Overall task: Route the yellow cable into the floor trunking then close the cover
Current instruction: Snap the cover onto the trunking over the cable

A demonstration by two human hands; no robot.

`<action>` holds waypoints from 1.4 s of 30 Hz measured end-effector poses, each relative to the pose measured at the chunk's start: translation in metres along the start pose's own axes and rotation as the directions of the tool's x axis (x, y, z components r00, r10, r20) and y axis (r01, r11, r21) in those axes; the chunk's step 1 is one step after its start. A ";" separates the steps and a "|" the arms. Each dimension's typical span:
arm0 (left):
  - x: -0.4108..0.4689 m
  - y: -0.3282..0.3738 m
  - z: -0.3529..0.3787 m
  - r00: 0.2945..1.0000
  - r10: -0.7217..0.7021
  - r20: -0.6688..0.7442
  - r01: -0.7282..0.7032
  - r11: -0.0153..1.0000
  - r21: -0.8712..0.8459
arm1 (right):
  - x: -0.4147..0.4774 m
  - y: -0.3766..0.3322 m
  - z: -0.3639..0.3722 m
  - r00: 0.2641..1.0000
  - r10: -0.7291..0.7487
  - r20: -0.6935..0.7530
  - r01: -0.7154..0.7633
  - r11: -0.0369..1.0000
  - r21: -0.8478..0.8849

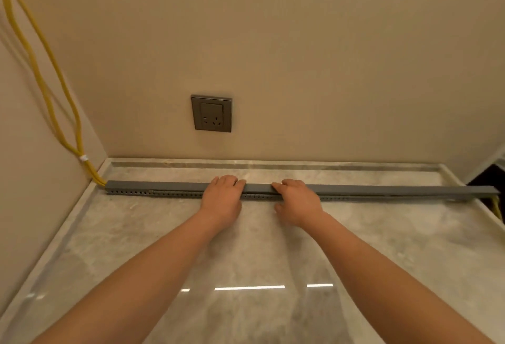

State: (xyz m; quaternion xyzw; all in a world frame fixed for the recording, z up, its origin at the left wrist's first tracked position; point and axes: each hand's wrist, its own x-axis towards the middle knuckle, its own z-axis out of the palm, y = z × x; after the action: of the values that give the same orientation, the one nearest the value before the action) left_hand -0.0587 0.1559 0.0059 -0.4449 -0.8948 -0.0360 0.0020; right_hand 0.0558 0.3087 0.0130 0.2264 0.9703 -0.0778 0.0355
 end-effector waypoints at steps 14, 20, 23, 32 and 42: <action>0.041 0.112 0.017 0.970 -0.239 0.033 0.231 0.959 0.163 | -0.012 0.148 -0.021 1.000 -0.002 0.006 0.003 0.989 -0.151; 0.051 0.118 0.016 0.952 -0.304 0.035 0.291 0.934 0.210 | 0.004 0.166 -0.019 0.995 -0.099 -0.029 0.091 0.975 -0.202; 0.061 0.118 0.013 0.943 -0.329 0.040 0.316 0.929 0.192 | 0.017 0.171 -0.021 0.988 -0.144 -0.046 0.133 0.972 -0.192; 0.095 0.108 0.011 0.934 -0.356 0.045 0.342 0.921 0.189 | 0.060 0.178 -0.028 0.982 -0.160 -0.095 0.147 0.980 -0.135; 0.116 0.101 0.011 0.942 -0.336 0.004 0.331 0.932 0.144 | 0.075 0.177 -0.031 0.988 -0.136 -0.069 0.124 0.981 -0.150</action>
State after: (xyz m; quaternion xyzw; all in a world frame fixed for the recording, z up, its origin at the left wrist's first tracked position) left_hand -0.0487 0.3098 0.0056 -0.2859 -0.9575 0.0342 0.0145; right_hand 0.0669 0.5033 0.0123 0.1622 0.9867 -0.0002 0.0081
